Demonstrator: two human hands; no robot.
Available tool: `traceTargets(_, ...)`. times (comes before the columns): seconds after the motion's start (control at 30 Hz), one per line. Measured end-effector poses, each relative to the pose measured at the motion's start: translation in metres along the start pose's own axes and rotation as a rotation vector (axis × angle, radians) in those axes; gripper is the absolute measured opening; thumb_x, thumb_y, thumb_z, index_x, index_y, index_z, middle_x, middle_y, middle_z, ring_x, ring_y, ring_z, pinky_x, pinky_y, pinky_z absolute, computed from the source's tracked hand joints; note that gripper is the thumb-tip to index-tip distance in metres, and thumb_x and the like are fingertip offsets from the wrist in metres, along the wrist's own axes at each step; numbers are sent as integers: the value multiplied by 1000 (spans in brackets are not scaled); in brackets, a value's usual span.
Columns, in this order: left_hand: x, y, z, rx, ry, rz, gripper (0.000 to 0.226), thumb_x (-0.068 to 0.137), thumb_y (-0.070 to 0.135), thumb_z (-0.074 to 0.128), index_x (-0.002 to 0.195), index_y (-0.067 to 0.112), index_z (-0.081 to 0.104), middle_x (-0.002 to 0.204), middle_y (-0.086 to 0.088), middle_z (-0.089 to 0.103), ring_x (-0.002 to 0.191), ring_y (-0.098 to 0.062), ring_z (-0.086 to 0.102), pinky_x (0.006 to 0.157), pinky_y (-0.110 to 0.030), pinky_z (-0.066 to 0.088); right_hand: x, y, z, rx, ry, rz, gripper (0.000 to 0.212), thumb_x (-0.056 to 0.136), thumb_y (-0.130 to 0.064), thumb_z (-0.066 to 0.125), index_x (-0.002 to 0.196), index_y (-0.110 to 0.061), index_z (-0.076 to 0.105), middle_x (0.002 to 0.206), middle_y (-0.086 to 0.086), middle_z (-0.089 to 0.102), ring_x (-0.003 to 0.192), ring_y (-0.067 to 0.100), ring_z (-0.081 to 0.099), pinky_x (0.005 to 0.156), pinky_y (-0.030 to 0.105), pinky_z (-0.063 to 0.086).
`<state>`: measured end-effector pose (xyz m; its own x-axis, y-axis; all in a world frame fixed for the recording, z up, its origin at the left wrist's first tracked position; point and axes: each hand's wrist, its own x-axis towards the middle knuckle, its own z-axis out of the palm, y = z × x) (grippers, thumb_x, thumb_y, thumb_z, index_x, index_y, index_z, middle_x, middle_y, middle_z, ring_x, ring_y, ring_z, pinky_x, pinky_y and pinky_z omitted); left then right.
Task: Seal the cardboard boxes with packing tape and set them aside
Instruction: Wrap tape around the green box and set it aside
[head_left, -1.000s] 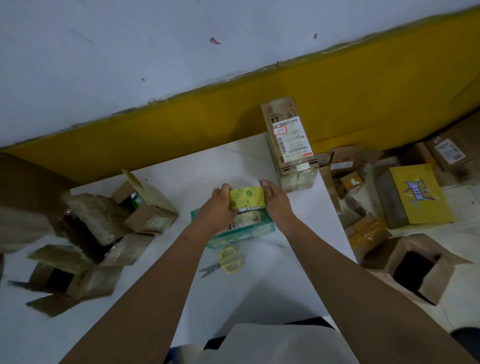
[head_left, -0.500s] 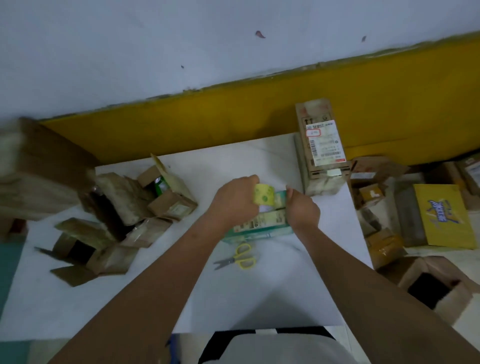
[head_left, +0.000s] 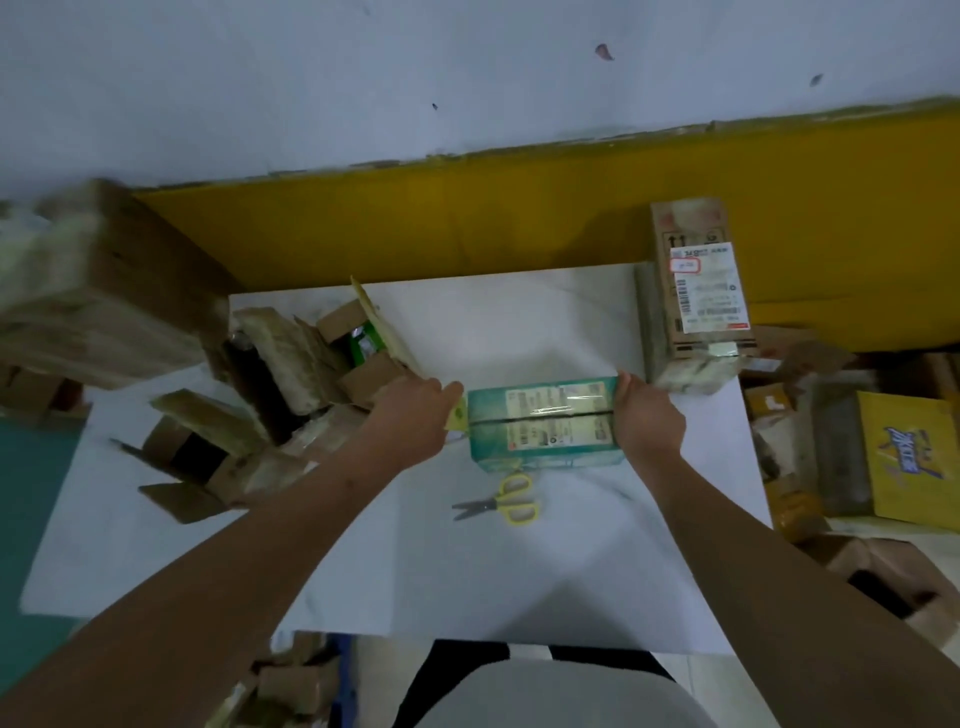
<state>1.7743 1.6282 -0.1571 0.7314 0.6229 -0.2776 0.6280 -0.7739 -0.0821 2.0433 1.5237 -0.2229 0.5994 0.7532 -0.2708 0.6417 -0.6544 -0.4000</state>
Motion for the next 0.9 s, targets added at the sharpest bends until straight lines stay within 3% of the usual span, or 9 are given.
traceTargets(0.17, 8, 0, 39, 11, -5, -74, 57, 43, 40, 92, 83, 7, 67, 57, -8, 55, 41, -23, 53, 41, -23, 39, 2, -2, 5, -12, 19, 7, 50, 107, -35, 17, 106, -9, 60, 99, 17, 67, 94, 37, 62, 72, 35, 36)
traceTargets(0.27, 11, 8, 52, 11, 47, -60, 51, 40, 33, 91, 77, 9, 67, 57, -7, 53, 43, -25, 53, 45, -25, 41, 4, -4, 11, -37, 117, -46, 36, 106, -22, 29, 102, -2, 59, 96, 20, 67, 90, 39, 63, 71, 37, 39)
traceTargets(0.33, 13, 10, 57, 9, 51, -84, 50, 41, 32, 90, 80, 11, 67, 61, -7, 54, 46, -25, 54, 48, -27, 43, 1, -12, 17, -105, 192, -61, 30, 103, -17, 38, 115, 2, 57, 115, 25, 63, 107, 41, 59, 87, 43, 43)
traceTargets(0.37, 13, 11, 58, -1, 72, -98, 48, 43, 30, 89, 81, 11, 66, 62, -7, 54, 47, -25, 54, 49, -27, 42, -4, -23, 24, -137, 191, -46, 41, 103, -24, 37, 130, 4, 50, 133, 26, 54, 124, 41, 50, 104, 47, 37)
traceTargets(0.43, 14, 17, 58, -27, 93, -119, 44, 53, 28, 84, 88, 11, 65, 69, -8, 56, 54, -26, 56, 53, -30, 42, -25, -55, 42, -206, 103, -93, 71, 102, -48, 24, 151, 4, 22, 158, 24, 21, 147, 37, 17, 120, 49, 3)
traceTargets(0.5, 16, 30, 59, -55, 44, -119, 32, 78, 25, 64, 105, 10, 58, 89, -9, 58, 75, -29, 59, 66, -34, 40, -50, -87, 65, -234, 51, -219, 86, 97, -63, 11, 154, 1, 7, 161, 24, 3, 150, 35, -1, 119, 50, -11)
traceTargets(0.6, 16, 39, 68, -151, 45, -204, 27, 89, 21, 40, 112, 11, 51, 99, -8, 57, 86, -30, 57, 71, -36, 38, -60, -100, 78, -270, 61, -295, 94, 93, -72, 13, 155, -1, 7, 161, 25, 1, 150, 35, -3, 121, 53, -3)
traceTargets(0.8, 4, 27, 88, -602, 67, -157, 63, 79, 33, 59, 136, 10, 45, 115, -8, 55, 105, -29, 53, 85, -40, 43, -42, -88, 77, -369, 0, -453, 100, 89, -75, 20, 155, -3, 3, 161, 23, -4, 150, 35, -9, 120, 56, 1)
traceTargets(0.9, -12, 31, 92, -782, 86, -192, 71, 83, 54, 47, 139, 12, 43, 118, -8, 54, 108, -25, 50, 91, -40, 42, -35, -82, 72, -440, -45, -567, 98, 90, -73, 17, 155, -2, 2, 160, 25, -5, 149, 37, -10, 119, 57, 2)
